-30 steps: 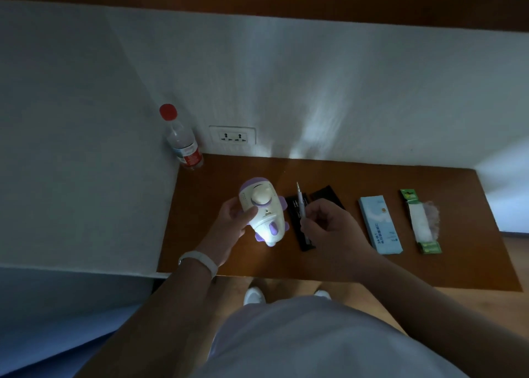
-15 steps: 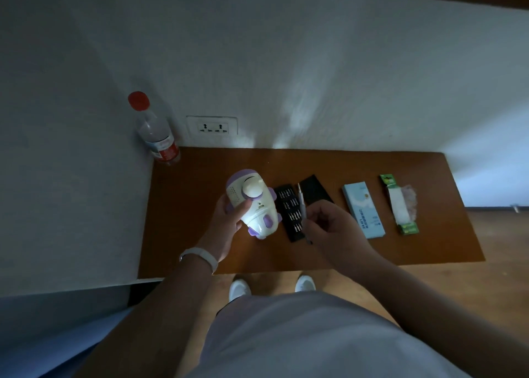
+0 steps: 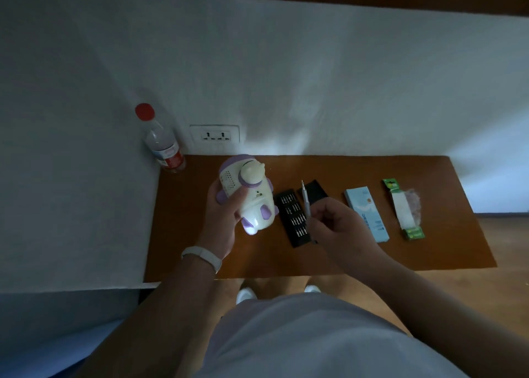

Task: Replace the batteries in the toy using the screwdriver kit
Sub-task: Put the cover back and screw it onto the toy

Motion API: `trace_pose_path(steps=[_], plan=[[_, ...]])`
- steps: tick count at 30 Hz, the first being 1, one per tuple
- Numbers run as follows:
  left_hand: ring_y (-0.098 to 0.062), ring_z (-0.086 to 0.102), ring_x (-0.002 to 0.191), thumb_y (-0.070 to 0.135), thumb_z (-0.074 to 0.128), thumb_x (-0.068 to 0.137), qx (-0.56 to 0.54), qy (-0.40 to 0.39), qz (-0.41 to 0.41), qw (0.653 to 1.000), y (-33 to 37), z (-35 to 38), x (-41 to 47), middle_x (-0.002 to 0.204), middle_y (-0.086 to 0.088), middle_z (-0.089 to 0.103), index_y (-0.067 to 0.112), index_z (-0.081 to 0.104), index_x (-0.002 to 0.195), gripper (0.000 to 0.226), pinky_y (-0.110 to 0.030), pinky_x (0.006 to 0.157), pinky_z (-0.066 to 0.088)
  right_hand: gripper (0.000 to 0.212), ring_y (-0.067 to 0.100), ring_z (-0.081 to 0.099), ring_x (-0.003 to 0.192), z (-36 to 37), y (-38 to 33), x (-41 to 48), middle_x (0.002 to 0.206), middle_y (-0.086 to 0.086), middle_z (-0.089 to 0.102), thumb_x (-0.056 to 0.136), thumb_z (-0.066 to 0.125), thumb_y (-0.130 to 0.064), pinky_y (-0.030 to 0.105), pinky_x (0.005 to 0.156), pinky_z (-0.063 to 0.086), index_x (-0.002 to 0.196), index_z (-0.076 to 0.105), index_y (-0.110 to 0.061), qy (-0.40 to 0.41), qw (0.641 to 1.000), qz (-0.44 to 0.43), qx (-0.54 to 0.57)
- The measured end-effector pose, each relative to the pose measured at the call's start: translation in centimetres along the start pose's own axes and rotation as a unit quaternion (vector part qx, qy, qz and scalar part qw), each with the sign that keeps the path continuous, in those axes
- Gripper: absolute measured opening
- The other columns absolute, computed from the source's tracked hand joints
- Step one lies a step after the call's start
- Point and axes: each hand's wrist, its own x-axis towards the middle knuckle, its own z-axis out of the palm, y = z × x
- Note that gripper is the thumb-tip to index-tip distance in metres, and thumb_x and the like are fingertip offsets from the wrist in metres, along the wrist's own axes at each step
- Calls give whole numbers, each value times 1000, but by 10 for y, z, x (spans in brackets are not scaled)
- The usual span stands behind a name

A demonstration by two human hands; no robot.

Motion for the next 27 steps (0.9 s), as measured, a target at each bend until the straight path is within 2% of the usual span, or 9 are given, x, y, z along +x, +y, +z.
trace_pose_path(steps=[3,5,8,11,14,17,19,23,27], plan=[[-59,46,129,35,75,81,6,-27,27,999,27,10,-9,145,-29,49,15,38,151,82,-79,100,38,17,17,63,72,-8,-5,2,79,-5,66,92,63,-20,25,61,53,84,61,-34,-24,999,-37,-1],[-60,45,129,36,71,82,26,-27,58,998,45,20,-18,145,-31,48,13,36,152,82,-80,99,38,19,15,63,70,-14,-10,3,81,-7,66,93,62,-25,21,58,52,84,61,-42,-44,997,-65,2],[-51,53,127,28,66,86,52,2,107,993,66,33,-33,142,-30,51,9,38,150,72,-75,98,44,9,19,61,67,-24,-20,4,78,-6,65,90,59,-36,19,55,50,85,61,-43,-62,991,-115,6],[-42,60,122,34,72,84,76,28,157,984,82,44,-47,136,-22,59,9,43,145,72,-62,93,55,5,12,56,59,-32,-31,5,75,-8,62,84,54,-47,16,51,46,83,58,-45,-66,981,-180,-18],[-32,67,117,43,77,77,67,52,189,978,96,51,-63,130,-12,66,16,48,142,76,-47,87,60,9,1,53,55,-41,-45,4,71,-14,61,86,56,-41,8,48,39,80,56,-48,-71,967,-241,-38],[-25,71,111,44,80,79,74,58,226,970,108,58,-80,122,-3,72,27,57,133,61,-34,80,60,7,3,51,55,-49,-59,2,70,-8,58,84,53,-44,8,49,36,78,53,-41,-82,952,-287,-59],[-26,72,106,50,83,77,77,66,252,962,116,62,-92,118,-3,73,34,63,124,54,-32,77,59,11,6,50,56,-54,-67,-1,71,-5,57,83,50,-45,8,49,35,79,53,-34,-82,944,-312,-73],[-31,71,106,58,86,68,51,92,280,954,127,67,-111,119,-10,71,16,53,135,85,-35,78,59,13,8,53,61,-64,-86,-10,77,-9,57,82,48,-45,10,51,38,82,50,-33,-67,924,-356,-124],[-27,71,107,59,88,65,34,105,303,947,133,70,-126,118,-1,72,22,52,132,84,-34,78,59,7,6,49,56,-75,-105,-19,79,-9,55,85,49,-41,8,48,34,80,48,-36,-35,899,-410,-148]])
